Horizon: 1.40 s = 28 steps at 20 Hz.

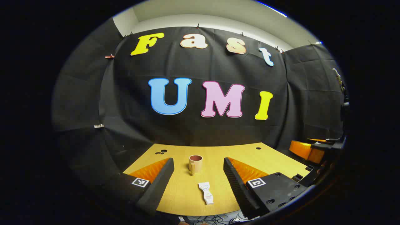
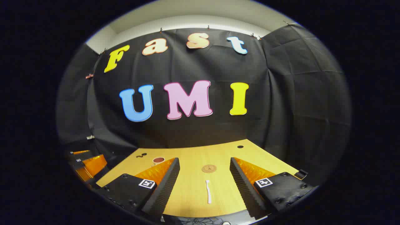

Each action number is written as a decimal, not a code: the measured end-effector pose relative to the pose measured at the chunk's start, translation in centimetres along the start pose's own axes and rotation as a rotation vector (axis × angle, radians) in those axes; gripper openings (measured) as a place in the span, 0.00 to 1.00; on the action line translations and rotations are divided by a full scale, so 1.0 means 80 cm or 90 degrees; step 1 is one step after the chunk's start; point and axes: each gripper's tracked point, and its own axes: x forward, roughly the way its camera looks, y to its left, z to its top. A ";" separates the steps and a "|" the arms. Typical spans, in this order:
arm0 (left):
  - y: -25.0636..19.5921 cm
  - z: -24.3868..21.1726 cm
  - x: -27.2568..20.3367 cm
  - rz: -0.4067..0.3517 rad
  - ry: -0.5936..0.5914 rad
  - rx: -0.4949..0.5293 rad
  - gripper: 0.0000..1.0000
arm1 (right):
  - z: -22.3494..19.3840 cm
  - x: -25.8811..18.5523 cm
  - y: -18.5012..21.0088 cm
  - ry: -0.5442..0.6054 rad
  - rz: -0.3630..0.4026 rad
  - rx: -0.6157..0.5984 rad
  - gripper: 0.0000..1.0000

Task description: Put the toothbrush and toothpaste on the desktop into the cup, then pick up the cup and place it on the coaster on the desktop.

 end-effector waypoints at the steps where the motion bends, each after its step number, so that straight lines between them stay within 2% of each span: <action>1: -0.002 -0.002 0.000 -0.003 0.000 0.004 0.98 | -0.003 0.002 0.010 0.002 0.015 0.011 0.98; 4: -0.009 -0.013 0.002 -0.011 0.017 0.029 0.98 | -0.008 0.012 0.008 0.019 0.012 0.008 0.98; 10: -0.037 -0.022 -0.001 -0.056 0.026 0.029 0.98 | -0.028 0.003 0.025 0.050 0.042 0.017 0.98; 19: -0.027 -0.040 -0.004 -0.065 0.051 0.014 0.98 | -0.035 -0.013 0.027 0.060 0.028 0.004 0.98; 24: -0.010 -0.035 0.019 -0.055 0.054 0.011 0.98 | -0.009 0.025 0.020 0.032 0.002 0.026 0.98; 28: -0.009 -0.031 0.048 -0.049 0.066 0.010 0.99 | 0.014 0.062 0.022 0.010 0.017 -0.017 0.98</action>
